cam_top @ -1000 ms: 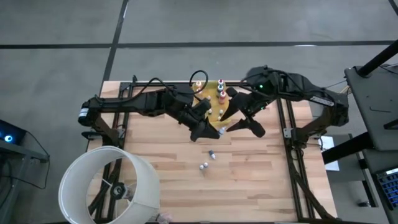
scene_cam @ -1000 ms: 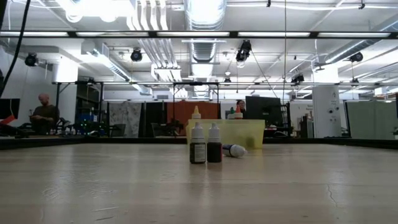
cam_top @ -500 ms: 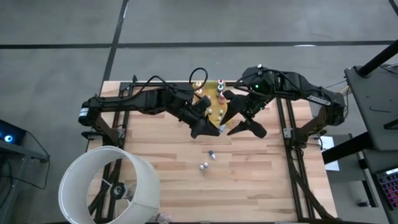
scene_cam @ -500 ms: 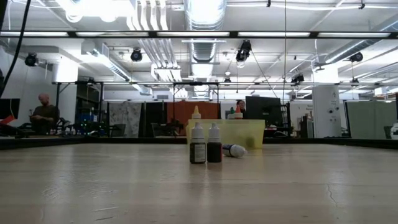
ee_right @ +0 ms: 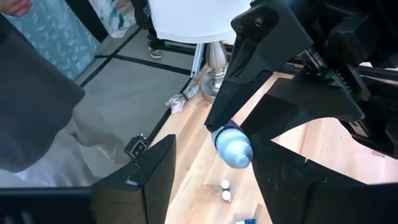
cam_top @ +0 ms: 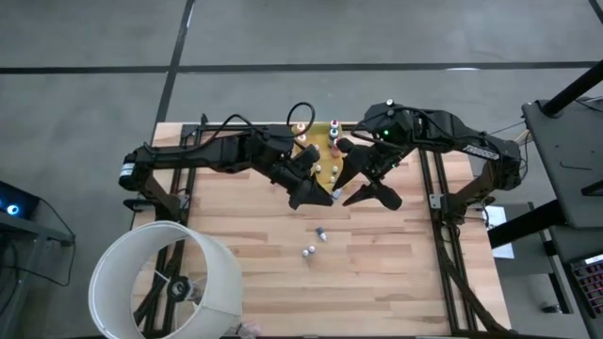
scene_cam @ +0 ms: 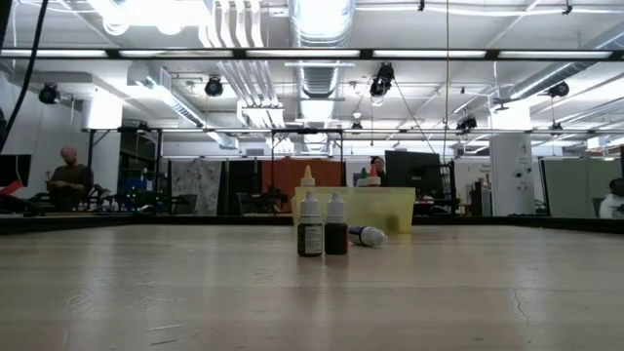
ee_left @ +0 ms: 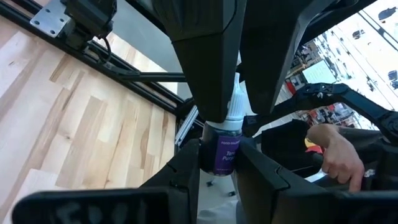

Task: Pick & Place food coloring
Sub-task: Put the small purple food coloring bottle into the yellow bin

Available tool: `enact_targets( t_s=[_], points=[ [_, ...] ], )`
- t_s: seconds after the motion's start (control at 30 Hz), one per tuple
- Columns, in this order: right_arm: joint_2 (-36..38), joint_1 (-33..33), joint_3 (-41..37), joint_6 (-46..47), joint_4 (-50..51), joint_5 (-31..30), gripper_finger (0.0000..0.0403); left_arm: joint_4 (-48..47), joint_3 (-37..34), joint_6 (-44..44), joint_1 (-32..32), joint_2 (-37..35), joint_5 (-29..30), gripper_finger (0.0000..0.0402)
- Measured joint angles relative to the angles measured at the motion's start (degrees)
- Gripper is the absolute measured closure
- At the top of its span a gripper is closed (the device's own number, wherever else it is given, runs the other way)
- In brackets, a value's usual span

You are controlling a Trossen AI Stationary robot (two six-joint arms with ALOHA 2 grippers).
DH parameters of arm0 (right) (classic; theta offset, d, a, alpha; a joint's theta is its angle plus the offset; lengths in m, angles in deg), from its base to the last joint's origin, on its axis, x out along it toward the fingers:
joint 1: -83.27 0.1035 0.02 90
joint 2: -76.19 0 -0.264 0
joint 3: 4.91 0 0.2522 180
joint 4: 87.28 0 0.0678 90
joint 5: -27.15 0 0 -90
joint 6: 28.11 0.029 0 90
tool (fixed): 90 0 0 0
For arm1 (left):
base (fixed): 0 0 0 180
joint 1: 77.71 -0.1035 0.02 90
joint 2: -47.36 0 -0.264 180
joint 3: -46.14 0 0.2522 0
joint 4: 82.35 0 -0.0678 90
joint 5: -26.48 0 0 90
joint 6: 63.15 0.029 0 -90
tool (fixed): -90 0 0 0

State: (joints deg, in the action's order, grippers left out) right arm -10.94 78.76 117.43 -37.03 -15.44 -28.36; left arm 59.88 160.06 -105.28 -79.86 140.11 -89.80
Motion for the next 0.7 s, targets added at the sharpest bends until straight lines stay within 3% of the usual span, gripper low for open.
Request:
enact_targets(
  t_s=[0.53,0.7],
  points=[
    [-2.26,-0.04,-0.05,1.09,-0.50,0.00,0.0314,-0.20,-0.02,0.08,0.00,0.00,0.06,0.0337],
    [-2.19,-0.04,-0.04,1.38,-0.46,0.01,0.0328,-0.09,-0.02,0.11,0.00,0.00,0.02,0.0337]
  ],
)
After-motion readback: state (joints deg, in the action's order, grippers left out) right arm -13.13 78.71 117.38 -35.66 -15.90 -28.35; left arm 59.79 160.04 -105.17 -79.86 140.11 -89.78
